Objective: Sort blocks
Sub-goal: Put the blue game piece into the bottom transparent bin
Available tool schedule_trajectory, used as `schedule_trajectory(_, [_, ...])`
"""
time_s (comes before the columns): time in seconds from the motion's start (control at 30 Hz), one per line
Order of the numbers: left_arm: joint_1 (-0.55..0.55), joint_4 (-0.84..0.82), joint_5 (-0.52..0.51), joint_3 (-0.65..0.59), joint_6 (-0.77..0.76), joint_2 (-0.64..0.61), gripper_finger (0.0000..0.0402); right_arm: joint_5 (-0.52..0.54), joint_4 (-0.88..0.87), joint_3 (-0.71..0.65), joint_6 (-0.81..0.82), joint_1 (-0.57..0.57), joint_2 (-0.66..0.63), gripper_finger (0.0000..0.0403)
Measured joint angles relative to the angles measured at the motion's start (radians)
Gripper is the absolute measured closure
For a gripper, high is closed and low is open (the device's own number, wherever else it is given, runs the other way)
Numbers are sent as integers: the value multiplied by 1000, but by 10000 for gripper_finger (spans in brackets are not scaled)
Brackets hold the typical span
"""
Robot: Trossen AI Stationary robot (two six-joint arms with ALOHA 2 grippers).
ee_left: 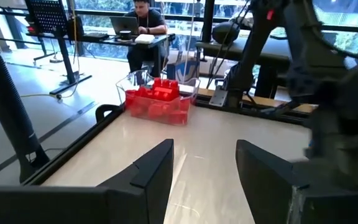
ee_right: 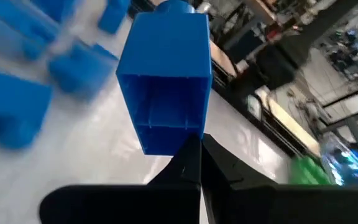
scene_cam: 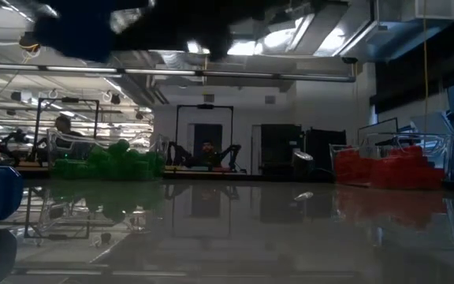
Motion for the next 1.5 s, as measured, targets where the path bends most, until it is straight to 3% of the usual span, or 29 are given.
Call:
schedule_trajectory(0.33, [0,-11,1,0,-7,1,237,-48,0,319,41,48,216,403])
schedule_trajectory(0.67, [0,-26,3,0,-1,2,237,-118,93,491,85,66,376,385])
schedule_trajectory(0.8, [1,-28,3,0,0,2,237,-126,92,494,119,63,382,351])
schedule_trajectory(0.97, [1,-31,3,0,1,2,237,-126,69,494,112,65,381,268])
schedule_trajectory(1.2, [0,-58,3,0,-6,2,237,-123,-235,495,40,80,256,187])
schedule_trajectory(1.37, [0,-75,20,0,-21,3,237,-25,-608,495,73,146,123,174])
schedule_trajectory(1.5, [0,-75,41,0,-27,8,237,100,-910,495,221,220,29,173])
